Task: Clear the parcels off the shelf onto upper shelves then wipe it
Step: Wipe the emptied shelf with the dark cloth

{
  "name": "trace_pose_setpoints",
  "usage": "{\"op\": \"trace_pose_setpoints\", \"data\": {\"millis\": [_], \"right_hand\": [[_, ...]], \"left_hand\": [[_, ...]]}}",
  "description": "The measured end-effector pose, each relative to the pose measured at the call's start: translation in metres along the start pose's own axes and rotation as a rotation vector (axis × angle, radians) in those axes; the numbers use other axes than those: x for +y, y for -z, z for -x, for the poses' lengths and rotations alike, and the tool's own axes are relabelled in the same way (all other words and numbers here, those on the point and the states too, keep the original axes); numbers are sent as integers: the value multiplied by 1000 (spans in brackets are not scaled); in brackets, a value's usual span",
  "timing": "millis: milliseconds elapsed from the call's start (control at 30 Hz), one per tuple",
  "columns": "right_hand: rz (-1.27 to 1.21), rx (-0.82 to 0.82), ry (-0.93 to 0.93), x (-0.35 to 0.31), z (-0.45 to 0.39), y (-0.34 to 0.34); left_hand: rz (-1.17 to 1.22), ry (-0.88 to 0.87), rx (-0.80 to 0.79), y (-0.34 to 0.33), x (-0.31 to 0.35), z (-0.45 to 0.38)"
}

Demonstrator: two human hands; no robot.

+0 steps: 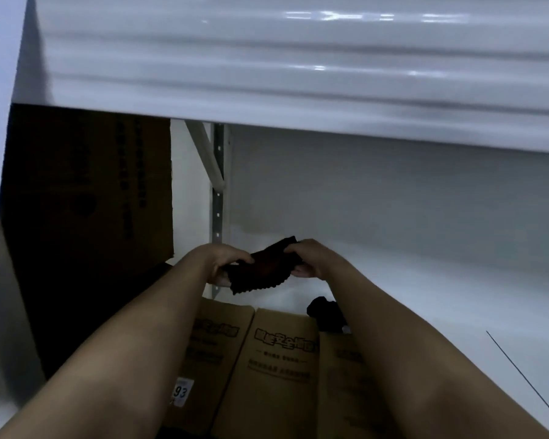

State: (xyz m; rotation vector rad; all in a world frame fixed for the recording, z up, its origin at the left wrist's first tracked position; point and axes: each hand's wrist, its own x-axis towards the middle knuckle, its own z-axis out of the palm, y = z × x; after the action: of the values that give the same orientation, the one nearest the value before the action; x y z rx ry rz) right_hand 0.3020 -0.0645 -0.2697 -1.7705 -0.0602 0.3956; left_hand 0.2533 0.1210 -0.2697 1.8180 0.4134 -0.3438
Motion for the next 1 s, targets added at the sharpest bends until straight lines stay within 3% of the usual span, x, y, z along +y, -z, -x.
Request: {"op": "trace_pose_setpoints", "data": {"millis": [400, 433, 567, 700, 767, 833, 900, 1000], "right_hand": [[-57, 238, -91, 44, -50, -60], [-80, 226, -91, 45, -62, -66], [277, 123, -74, 54, -68, -77], [443, 55, -19, 62, -72, -84], [621, -48, -65, 65, -78, -88], [845, -85, 39, 74, -78, -89], [563, -107, -121, 65, -76, -86], [654, -31, 9, 62, -70, -86]], "left_hand": [[318, -105, 276, 2, -30, -58], [326, -103, 260, 3, -32, -61], [323, -103, 214, 4, -36, -72], [335, -176, 190, 4, -42, -84], [343, -222, 135, 6, -52, -100], [323, -234, 92, 9, -67, -132], [324, -232, 86, 12, -80, -155], [295, -207, 88, 9, -66, -110]]}}
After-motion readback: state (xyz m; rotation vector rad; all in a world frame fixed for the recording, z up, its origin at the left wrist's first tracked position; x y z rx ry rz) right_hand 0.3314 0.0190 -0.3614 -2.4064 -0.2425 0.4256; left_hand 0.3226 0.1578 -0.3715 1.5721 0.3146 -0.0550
